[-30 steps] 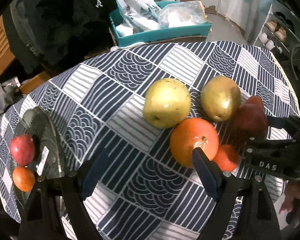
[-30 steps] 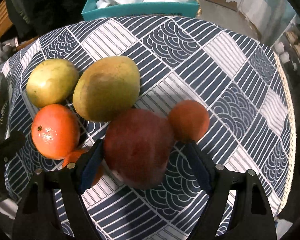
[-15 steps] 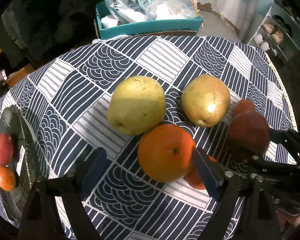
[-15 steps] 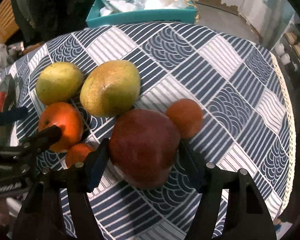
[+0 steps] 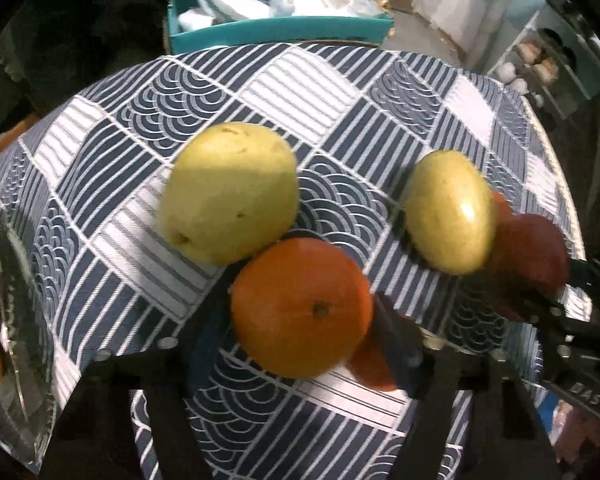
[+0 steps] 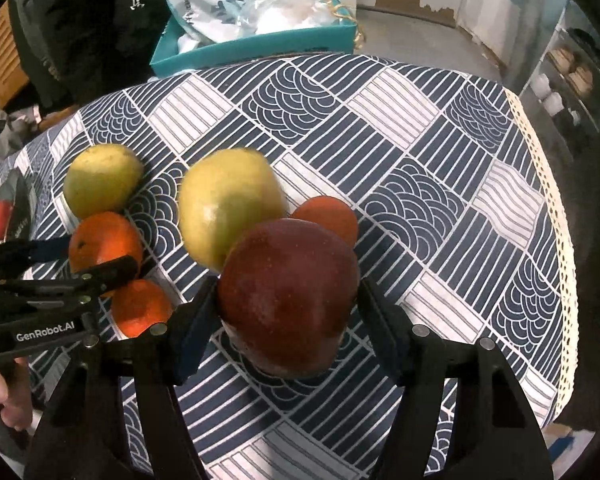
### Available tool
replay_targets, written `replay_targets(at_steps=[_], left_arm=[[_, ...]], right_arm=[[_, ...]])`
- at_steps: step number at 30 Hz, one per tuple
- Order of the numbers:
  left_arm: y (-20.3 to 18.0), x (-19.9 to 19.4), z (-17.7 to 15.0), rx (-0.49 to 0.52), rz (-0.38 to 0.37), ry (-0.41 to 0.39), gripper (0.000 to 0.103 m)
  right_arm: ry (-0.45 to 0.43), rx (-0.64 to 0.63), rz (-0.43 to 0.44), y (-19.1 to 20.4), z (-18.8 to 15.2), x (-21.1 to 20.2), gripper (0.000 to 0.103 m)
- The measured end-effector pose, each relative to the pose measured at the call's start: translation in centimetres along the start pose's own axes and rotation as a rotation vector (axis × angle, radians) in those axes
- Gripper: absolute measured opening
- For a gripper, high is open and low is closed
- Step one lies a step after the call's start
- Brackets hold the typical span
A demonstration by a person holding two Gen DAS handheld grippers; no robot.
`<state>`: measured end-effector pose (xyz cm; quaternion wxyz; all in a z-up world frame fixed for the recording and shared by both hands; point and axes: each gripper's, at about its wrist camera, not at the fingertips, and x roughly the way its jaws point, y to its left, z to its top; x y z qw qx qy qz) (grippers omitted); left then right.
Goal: Organize fruits
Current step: 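Grasp another orange with the left tool while the right tool grasps another red apple, then carry the orange with the left tool while the right tool carries the apple toward the bowl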
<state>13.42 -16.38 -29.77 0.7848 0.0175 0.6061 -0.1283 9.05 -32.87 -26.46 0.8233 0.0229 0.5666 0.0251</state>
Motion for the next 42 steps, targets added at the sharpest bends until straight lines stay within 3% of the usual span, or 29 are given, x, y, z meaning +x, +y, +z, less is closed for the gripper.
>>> replay_targets(at_steps=[15,42], left_arm=[[-0.2,-3.0,-1.2,0.066,0.075,-0.069,0.068],[3.5,-16.0,-3.2,0.021,0.106,-0.326,0.068]], right_arm=[[-0.049,-0.045,-0.022,0.9,0.4,-1.7,0.069],[-0.259,-0.123,0.034,5.8,2.4,-10.9,0.069]])
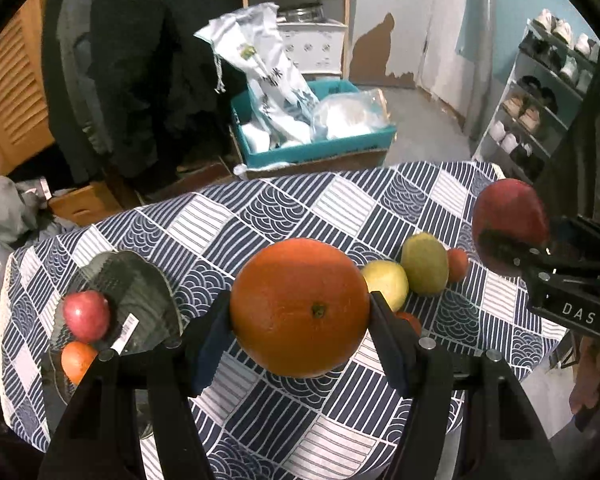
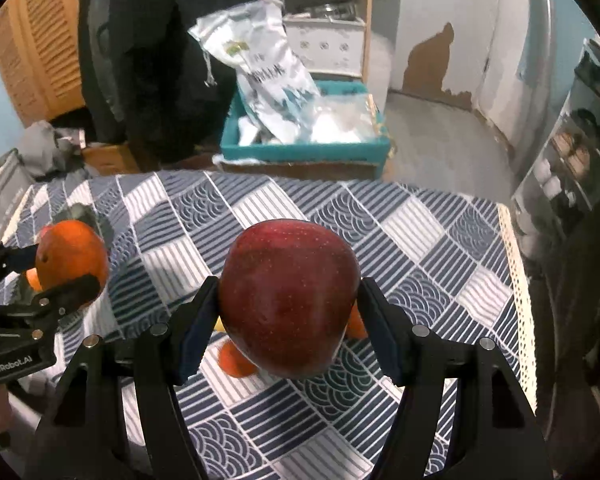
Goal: Organize fruits
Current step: 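Carry the orange with the left tool while the right tool carries the apple toward the bowl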
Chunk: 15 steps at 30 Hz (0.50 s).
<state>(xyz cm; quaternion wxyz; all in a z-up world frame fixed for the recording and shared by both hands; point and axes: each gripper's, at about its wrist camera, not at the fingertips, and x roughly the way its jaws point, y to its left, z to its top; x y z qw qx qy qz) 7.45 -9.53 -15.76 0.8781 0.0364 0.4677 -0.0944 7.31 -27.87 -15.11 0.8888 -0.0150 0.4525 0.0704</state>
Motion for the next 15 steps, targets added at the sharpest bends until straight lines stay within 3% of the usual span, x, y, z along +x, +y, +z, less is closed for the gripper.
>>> replay_targets(at_steps=[15], left_arm=[[3.6,-4.8,0.2,-0.049,0.038,-0.097,0.068]], right_arm=[[-0.097,-0.041,0.057,4.0,2.5,-3.4,0.069]])
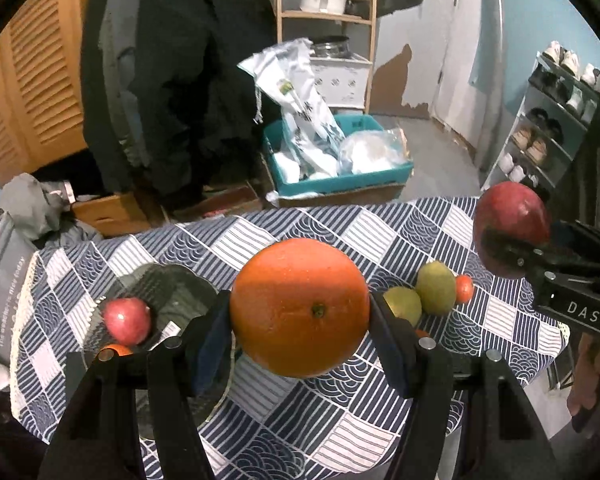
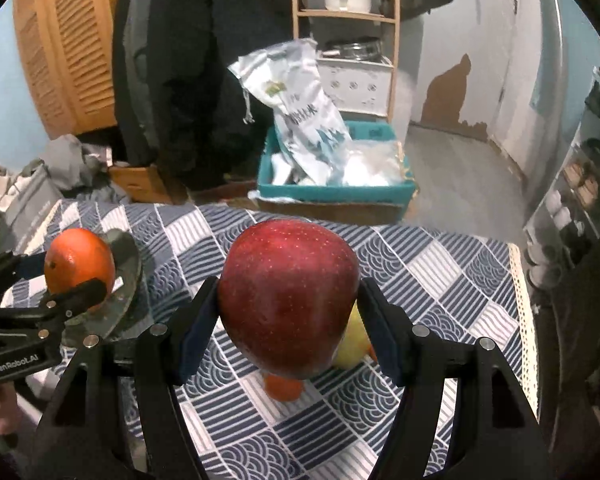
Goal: Organize fruits
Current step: 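Carry the orange with the left tool while the right tool carries the apple toward the bowl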
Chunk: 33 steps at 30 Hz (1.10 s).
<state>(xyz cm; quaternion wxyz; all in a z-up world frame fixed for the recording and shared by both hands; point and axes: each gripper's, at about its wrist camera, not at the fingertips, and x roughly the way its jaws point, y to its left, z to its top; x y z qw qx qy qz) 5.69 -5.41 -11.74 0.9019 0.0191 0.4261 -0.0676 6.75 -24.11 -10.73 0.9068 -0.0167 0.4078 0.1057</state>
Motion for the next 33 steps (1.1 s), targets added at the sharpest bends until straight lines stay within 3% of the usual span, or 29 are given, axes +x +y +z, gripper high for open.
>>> replay_targets(at_steps=[15,33], left_arm=[[4.7,-3.2,0.0,-0.068,0.038,-0.061,0.068],[11.2,-2.9,-1.3,-0.182,0.096,-0.044,0.068]], right_arm=[[-0.04,-0.058,0.069,5.1,2.6,0.0,0.069],[-0.024,-0.141,0.174,13.2,5.0,2.3,0.069]])
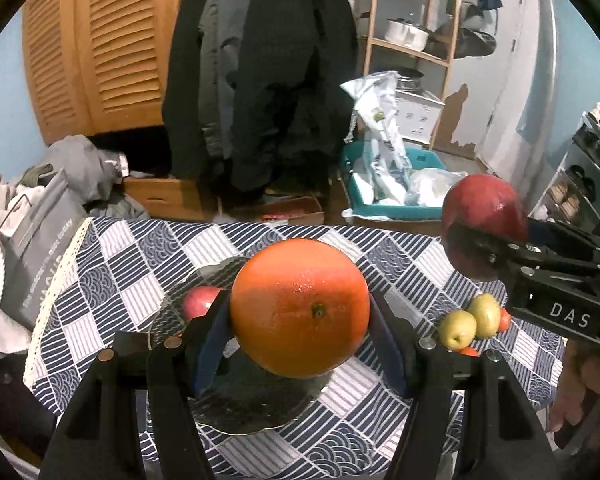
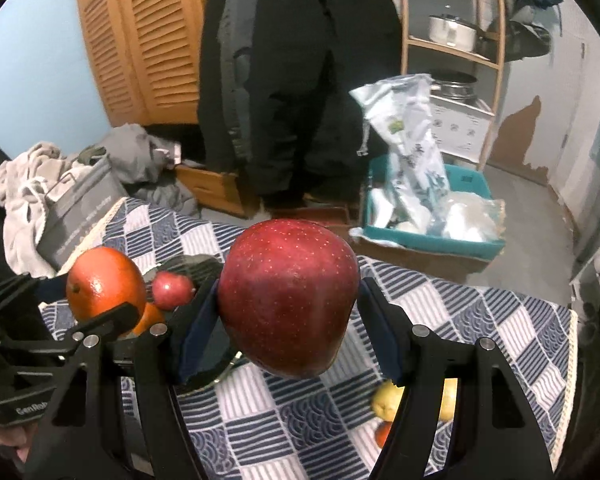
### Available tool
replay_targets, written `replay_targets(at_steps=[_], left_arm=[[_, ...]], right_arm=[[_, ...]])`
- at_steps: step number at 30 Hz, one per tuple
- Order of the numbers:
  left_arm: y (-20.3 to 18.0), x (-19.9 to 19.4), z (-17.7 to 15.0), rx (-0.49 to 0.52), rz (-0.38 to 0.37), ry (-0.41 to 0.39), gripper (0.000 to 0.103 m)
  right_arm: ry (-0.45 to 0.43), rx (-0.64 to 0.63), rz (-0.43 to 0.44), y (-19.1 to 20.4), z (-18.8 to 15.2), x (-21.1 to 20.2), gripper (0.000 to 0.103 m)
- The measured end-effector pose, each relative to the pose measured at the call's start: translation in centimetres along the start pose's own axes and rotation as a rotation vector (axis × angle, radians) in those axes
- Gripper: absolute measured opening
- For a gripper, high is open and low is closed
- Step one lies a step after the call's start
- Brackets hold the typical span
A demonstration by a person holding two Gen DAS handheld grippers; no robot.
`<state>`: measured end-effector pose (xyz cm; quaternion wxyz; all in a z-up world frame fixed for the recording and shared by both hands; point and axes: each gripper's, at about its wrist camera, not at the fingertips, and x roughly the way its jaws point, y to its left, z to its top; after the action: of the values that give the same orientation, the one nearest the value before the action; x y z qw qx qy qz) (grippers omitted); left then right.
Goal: Organize fruits
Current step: 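Carry the orange with the left tool while the right tool carries the apple toward the bowl, then lower the orange into the bowl with the left tool while the right tool releases the apple there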
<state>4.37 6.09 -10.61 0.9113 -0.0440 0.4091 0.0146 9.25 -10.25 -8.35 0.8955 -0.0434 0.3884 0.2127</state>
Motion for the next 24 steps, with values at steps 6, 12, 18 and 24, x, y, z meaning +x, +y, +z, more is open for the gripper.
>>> replay_targets(at_steps=[6,12,18,24], left_arm=[[2.3,1.5,-0.9,-0.036,0.027,0.036,0.068],[5.0,3.4,-2.0,-0.068,0.061,0.085,0.068],[7.4,5.5,-3.8,-0.102,0.096,0.147,0.068],[8.6,7.8,-5.4,-0.128,0.107,0.215,0.068]], right_arm=[[0.035,-0.012,0.041,2.3,0.4,2.6,0.069],[0.08,-0.041,0.068,4.5,0.0,5.3,0.069],[0.155,-0.072,0.097,6.4,-1.1,8.5,0.069],[0.23,-0.093,0.126,7.7,-2.7,11.4,0.069]])
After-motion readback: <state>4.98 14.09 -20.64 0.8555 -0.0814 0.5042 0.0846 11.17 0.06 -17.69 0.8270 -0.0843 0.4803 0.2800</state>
